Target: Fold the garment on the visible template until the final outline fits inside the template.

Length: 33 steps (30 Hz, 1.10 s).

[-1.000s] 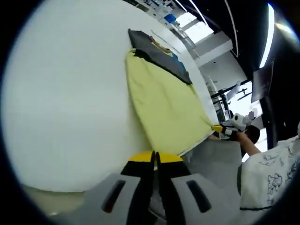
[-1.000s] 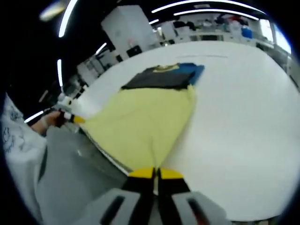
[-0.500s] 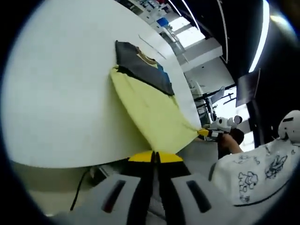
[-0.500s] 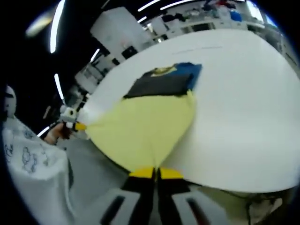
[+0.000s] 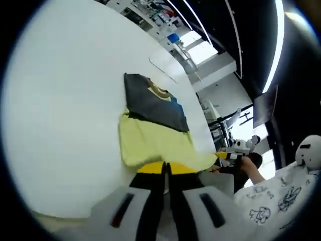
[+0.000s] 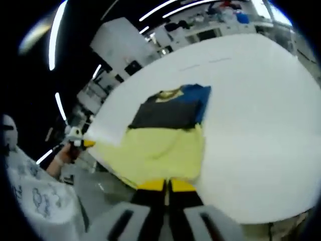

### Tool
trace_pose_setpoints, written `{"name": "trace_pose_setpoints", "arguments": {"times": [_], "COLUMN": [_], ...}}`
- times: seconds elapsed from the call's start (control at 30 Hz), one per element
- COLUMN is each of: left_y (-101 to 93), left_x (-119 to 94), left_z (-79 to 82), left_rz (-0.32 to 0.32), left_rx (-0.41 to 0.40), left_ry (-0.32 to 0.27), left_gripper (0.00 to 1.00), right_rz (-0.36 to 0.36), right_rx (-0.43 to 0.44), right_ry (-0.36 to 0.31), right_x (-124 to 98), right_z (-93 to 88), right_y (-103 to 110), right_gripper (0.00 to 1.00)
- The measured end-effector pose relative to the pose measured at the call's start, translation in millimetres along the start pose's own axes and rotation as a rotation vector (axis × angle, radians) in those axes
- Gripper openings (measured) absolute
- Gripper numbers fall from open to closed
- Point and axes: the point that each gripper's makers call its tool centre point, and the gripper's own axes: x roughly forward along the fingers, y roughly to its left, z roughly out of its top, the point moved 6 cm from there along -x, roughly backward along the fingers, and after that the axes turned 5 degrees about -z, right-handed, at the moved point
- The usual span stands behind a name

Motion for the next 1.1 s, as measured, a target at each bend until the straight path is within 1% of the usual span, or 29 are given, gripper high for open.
{"name": "trace_pose_setpoints", "arguments": {"times": [0.03, 0.07, 0.1, 0.13, 0.17, 0.23, 0.27, 0.33, 0.4, 0.43, 0.5, 0.57, 0.6, 0.7, 0.8, 0.83, 0.87, 0.9, 0.97, 1.03, 1.07, 1.1], "left_y": [1.9, 7.5, 14.0, 17.9, 19.4, 19.3, 19.5, 20.1, 21.0, 20.9, 24.1, 23.7, 20.9, 17.4, 26.8, 28.1, 31.8, 35.7, 43.0, 52.4, 55.0, 58.5], "left_x": [3, 6, 8, 14, 18, 27, 31, 38, 45, 49, 54, 58, 62, 72, 79, 82, 86, 88, 94, 99, 102, 105], "left_z": [6.6, 15.1, 19.8, 27.1, 34.0, 45.9, 51.0, 64.2, 78.0, 86.0, 100.6, 112.5, 118.3, 131.0, 147.0, 150.3, 156.7, 160.1, 163.2, 169.5, 170.3, 170.6], "left_rz": [-0.004, 0.021, 0.059, 0.070, 0.064, 0.050, 0.055, 0.059, 0.070, 0.075, 0.083, 0.098, 0.100, 0.106, 0.112, 0.110, 0.090, 0.088, 0.104, 0.109, 0.117, 0.119], "left_rx": [0.008, 0.024, 0.050, 0.073, 0.071, 0.110, 0.116, 0.158, 0.190, 0.195, 0.249, 0.261, 0.276, 0.289, 0.286, 0.266, 0.247, 0.219, 0.211, 0.196, 0.179, 0.170], "left_ry": [-0.008, -0.009, 0.008, 0.021, 0.016, 0.026, 0.028, 0.032, 0.032, 0.028, 0.027, 0.021, 0.013, -0.011, -0.036, -0.056, -0.081, -0.093, -0.102, -0.119, -0.131, -0.131], "left_gripper": [0.00, 0.00, 0.00, 0.00, 0.00, 0.00, 0.00, 0.00, 0.00, 0.00, 0.00, 0.00, 0.00, 0.00, 0.00, 0.00, 0.00, 0.00, 0.00, 0.00, 0.00, 0.00], "right_rz": [0.004, 0.014, 0.023, 0.029, 0.042, 0.041, 0.033, 0.033, 0.034, 0.032, 0.013, -0.004, -0.006, -0.012, -0.030, -0.039, -0.050, -0.056, -0.063, -0.070, -0.078, -0.082], "right_rx": [0.037, 0.062, 0.100, 0.132, 0.165, 0.177, 0.171, 0.148, 0.119, 0.117, 0.055, 0.006, 0.001, -0.004, -0.020, -0.038, -0.040, -0.039, -0.039, -0.071, -0.069, -0.062], "right_ry": [-0.034, -0.058, -0.093, -0.112, -0.137, -0.168, -0.190, -0.221, -0.257, -0.259, -0.287, -0.295, -0.294, -0.302, -0.323, -0.336, -0.337, -0.335, -0.334, -0.332, -0.329, -0.327], "right_x": [2, 4, 7, 9, 12, 14, 16, 19, 25, 26, 32, 39, 44, 55, 66, 69, 73, 77, 83, 91, 94, 98], "right_z": [9.3, 16.3, 26.3, 33.0, 42.6, 56.2, 66.2, 80.8, 100.9, 104.2, 119.8, 131.9, 137.0, 148.8, 159.2, 163.0, 166.1, 168.5, 172.7, 176.3, 177.6, 179.5], "right_y": [2, 3, 3, 3, 2, 0, -1, 1, 5, 6, 8, 10, 10, 7, 0, -4, -8, -12, -18, -24, -27, -31], "right_gripper": [0.00, 0.00, 0.00, 0.00, 0.00, 0.00, 0.00, 0.00, 0.00, 0.00, 0.00, 0.00, 0.00, 0.00, 0.00, 0.00, 0.00, 0.00, 0.00, 0.00, 0.00, 0.00]}}
